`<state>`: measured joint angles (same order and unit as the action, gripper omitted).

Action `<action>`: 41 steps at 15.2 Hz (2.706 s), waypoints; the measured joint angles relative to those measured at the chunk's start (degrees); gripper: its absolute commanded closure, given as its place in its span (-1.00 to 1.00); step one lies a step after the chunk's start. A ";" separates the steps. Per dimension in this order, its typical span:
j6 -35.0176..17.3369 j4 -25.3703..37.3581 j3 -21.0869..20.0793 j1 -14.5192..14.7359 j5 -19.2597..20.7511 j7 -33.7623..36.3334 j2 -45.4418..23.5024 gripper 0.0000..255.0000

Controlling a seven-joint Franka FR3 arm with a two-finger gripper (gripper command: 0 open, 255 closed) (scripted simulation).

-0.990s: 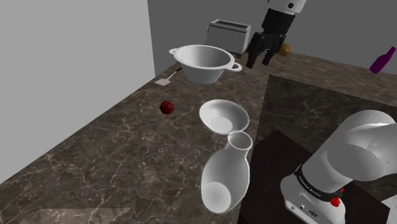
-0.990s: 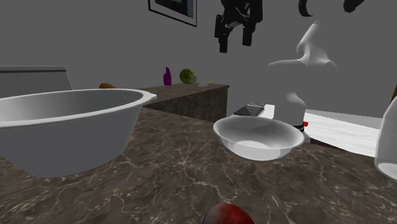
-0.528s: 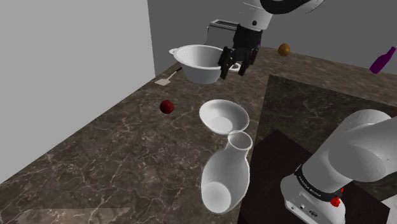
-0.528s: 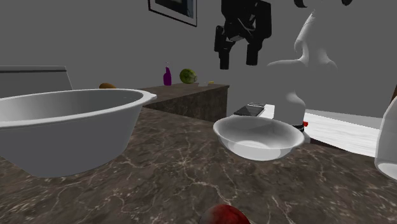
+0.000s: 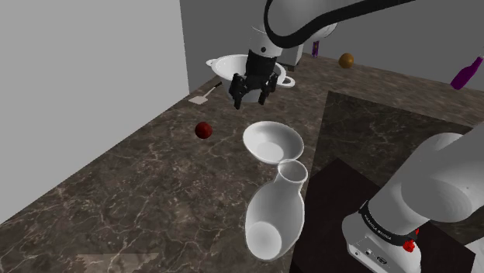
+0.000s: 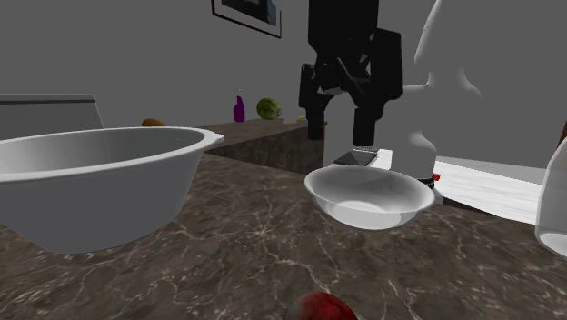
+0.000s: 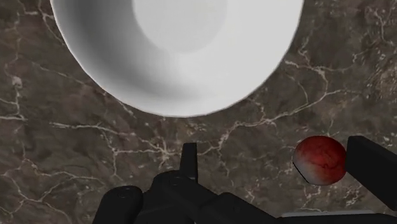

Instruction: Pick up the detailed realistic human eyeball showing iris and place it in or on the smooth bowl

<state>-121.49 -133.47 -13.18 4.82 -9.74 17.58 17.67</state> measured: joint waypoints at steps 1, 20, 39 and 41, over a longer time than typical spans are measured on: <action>-0.86 1.08 -0.65 0.08 0.25 1.06 -1.82 -1.00; -15.06 15.02 -5.60 3.46 10.20 16.70 -29.67 -1.00; -14.59 15.22 -5.64 3.43 10.08 16.65 -29.34 1.00; -13.52 15.75 -5.73 3.39 9.83 16.56 -28.76 1.00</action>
<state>-135.01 -117.72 -18.91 8.21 0.09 34.14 -11.09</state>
